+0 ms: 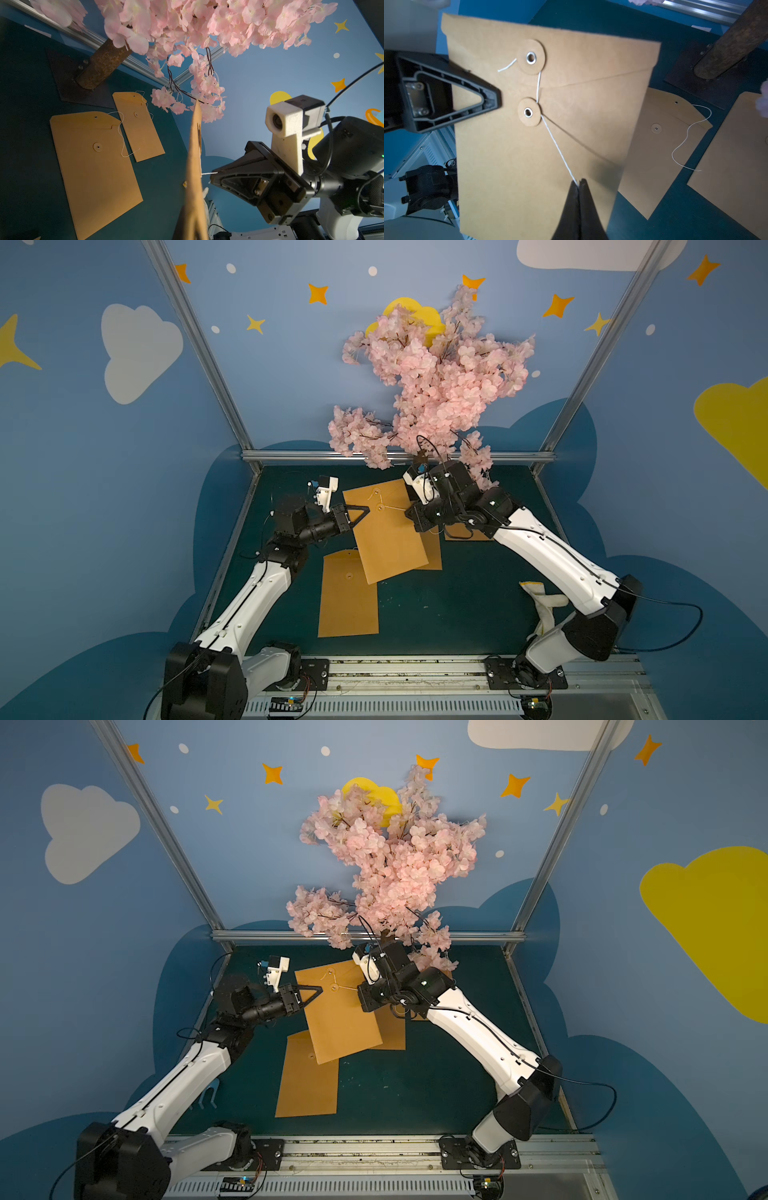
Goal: Open the file bag
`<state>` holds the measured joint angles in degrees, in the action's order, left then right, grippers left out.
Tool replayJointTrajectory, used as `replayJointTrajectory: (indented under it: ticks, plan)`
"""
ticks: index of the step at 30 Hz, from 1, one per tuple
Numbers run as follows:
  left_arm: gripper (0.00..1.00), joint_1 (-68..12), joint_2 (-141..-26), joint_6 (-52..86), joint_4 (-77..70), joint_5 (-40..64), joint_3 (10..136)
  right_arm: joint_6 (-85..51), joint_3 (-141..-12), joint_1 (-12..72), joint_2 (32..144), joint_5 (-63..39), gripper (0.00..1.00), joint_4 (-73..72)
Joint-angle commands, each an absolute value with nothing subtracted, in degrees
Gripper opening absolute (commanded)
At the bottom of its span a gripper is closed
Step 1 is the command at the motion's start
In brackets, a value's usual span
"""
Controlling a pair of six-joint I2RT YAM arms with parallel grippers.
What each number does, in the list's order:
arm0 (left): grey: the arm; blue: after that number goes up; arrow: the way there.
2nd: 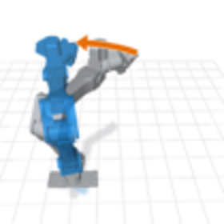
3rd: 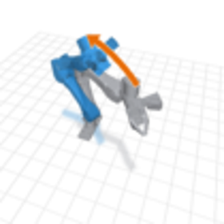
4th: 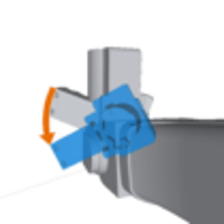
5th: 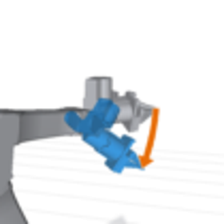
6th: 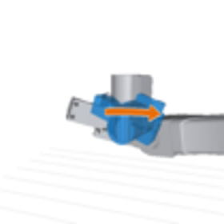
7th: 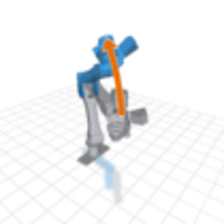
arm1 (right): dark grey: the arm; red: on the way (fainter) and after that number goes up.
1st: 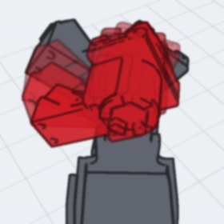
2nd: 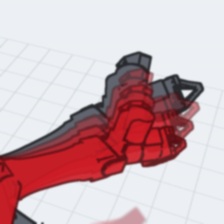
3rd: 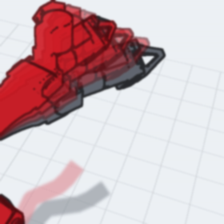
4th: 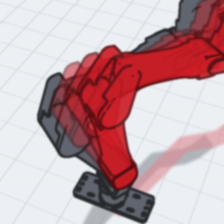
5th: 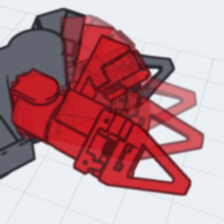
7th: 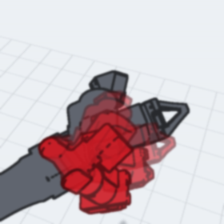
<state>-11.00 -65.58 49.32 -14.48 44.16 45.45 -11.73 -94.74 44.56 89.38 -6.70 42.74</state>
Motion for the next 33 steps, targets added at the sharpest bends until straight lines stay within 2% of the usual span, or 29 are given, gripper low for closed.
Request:
replayJointTrajectory:
  ticks: [1,6,20,24,33]
  plan:
    - [0.03,-11.37,-64.39,49.81,-16.92,46.39,44.03,-12.07,-96.76,43.65,89.76,-8.09,0.00,41.68]
    - [0.03,-12.98,-63.03,49.75,-17.84,46.16,41.48,-12.04,-99.56,43.56,92.06,-10.07,0.00,39.63]
    - [0.02,-13.80,-63.53,49.17,-17.53,42.40,40.02,-13.86,-108.74,46.72,97.82,-25.40,0.00,37.05]
    - [0.03,-13.39,-64.77,50.01,-17.52,38.75,41.93,-14.30,-106.16,48.40,96.33,-26.90,0.00,36.87]
    - [0.03,-11.68,-68.67,56.40,-24.47,34.27,44.51,-17.83,-90.89,49.58,86.74,-23.96,0.00,32.25]
